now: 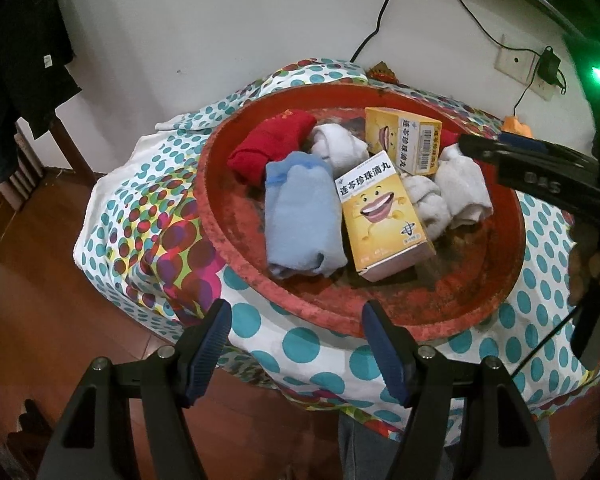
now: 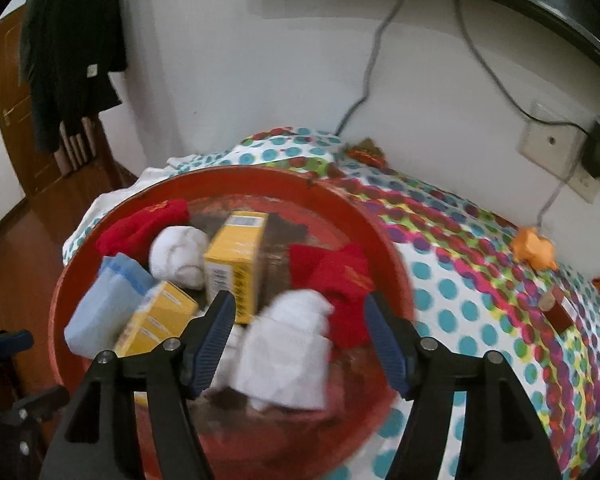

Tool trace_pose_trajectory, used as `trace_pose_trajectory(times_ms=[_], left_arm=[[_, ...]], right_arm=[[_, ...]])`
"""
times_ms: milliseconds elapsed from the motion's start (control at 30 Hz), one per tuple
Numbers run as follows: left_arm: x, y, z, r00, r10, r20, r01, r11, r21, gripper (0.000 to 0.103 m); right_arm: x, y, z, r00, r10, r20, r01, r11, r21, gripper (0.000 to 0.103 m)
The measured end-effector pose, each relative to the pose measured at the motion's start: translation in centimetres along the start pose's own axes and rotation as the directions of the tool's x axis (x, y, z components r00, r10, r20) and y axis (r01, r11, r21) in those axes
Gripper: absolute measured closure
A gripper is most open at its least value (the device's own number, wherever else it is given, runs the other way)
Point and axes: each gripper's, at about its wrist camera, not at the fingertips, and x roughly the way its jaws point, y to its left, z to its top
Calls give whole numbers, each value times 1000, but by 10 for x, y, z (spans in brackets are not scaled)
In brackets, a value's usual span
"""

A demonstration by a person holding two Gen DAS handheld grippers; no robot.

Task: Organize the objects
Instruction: 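Move the right gripper to the small red box and grasp it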

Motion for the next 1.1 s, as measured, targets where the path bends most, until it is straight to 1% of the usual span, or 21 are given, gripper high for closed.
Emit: trace_pose_trajectory(times_ms=[33, 100, 267, 400, 567, 700, 733, 833, 900, 933, 1000, 1100], left_arm=[[0, -1, 0, 1000, 3, 1, -3, 1000, 3, 33], [0, -1, 0, 1000, 3, 3, -3, 1000, 5, 33], [-2, -6, 0, 1000, -1, 12, 1, 1000, 17, 33], [-6, -13, 0, 1000, -12, 28, 10, 999, 37, 33], [-8, -24, -1, 999, -17, 44, 13, 997, 72, 33], [-16, -34, -1, 997, -50, 62, 44, 994, 97, 33], [-18, -38, -2, 996, -56, 70, 48, 992, 113, 33], [-21, -56, -5, 995, -39, 88, 22, 982, 189, 33], [-22, -69, -8, 995, -55, 80, 36, 973, 226, 33], [-22, -73, -8, 995, -63, 71, 44, 970, 237, 33], [-26, -89, -8, 994, -83, 74, 61, 961, 270, 33], [-33, -118, -5, 989, -127, 79, 91, 930, 355, 33]], right_arm=[[-4, -9, -3, 1000, -11, 6, 11, 1000, 12, 33], [-8, -25, -10, 999, -38, 4, 38, 999, 28, 32], [-13, -77, -33, 994, -107, -29, 110, 989, 102, 32], [-17, -124, -55, 979, -194, -65, 202, 968, 152, 31], [-16, -185, -74, 963, -244, -111, 264, 935, 237, 31], [-10, -227, -80, 957, -257, -131, 285, 916, 283, 28], [-7, -234, -80, 957, -256, -135, 285, 915, 286, 28], [4, -257, -78, 954, -263, -146, 295, 913, 280, 26], [14, -268, -73, 954, -259, -150, 292, 918, 270, 25], [20, -274, -71, 956, -244, -160, 281, 921, 272, 25], [29, -283, -65, 958, -234, -167, 272, 925, 266, 25], [42, -293, -53, 954, -239, -180, 276, 935, 224, 24]])
